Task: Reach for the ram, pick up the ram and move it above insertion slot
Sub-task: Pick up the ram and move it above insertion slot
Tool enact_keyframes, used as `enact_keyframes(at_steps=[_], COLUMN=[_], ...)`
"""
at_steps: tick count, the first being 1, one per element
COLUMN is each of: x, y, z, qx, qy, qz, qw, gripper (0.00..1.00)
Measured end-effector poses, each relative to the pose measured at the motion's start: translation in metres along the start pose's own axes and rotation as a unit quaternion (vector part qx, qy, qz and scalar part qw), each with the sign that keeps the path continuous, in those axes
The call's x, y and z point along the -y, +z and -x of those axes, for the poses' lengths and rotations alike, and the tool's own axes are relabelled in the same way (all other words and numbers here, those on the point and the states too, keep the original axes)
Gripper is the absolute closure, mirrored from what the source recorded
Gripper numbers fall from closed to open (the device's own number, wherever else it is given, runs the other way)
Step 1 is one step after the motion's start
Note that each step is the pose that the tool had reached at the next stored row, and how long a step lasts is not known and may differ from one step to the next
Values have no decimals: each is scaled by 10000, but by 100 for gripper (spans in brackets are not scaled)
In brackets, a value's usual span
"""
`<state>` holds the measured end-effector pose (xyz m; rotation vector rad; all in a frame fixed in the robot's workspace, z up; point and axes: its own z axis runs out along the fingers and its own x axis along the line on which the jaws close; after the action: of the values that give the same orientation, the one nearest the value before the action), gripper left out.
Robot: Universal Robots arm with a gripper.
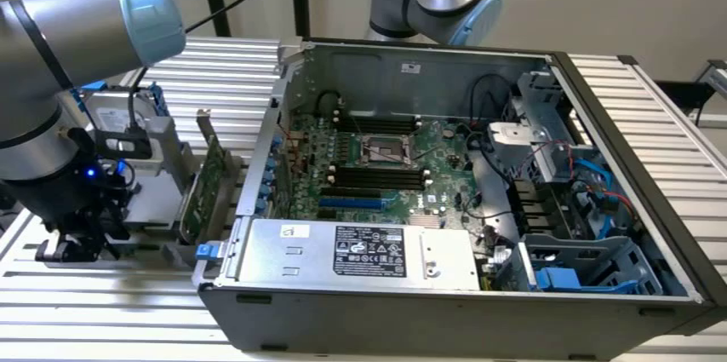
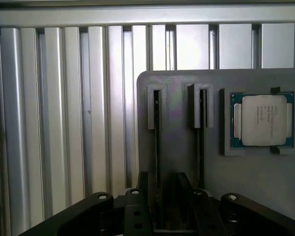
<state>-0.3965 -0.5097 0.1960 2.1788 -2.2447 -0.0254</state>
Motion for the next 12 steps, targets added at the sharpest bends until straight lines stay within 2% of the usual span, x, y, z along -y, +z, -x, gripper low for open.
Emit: enact_keyframes(at_steps=[7, 8, 12], x=[3, 3, 3], y=[-1, -1, -2], z=[0, 0, 0], qx=[-1, -1, -2], qy=[-17, -17, -17], qz=[1, 1, 4], qw=[10000, 10000, 10000], gripper=[65, 73, 75])
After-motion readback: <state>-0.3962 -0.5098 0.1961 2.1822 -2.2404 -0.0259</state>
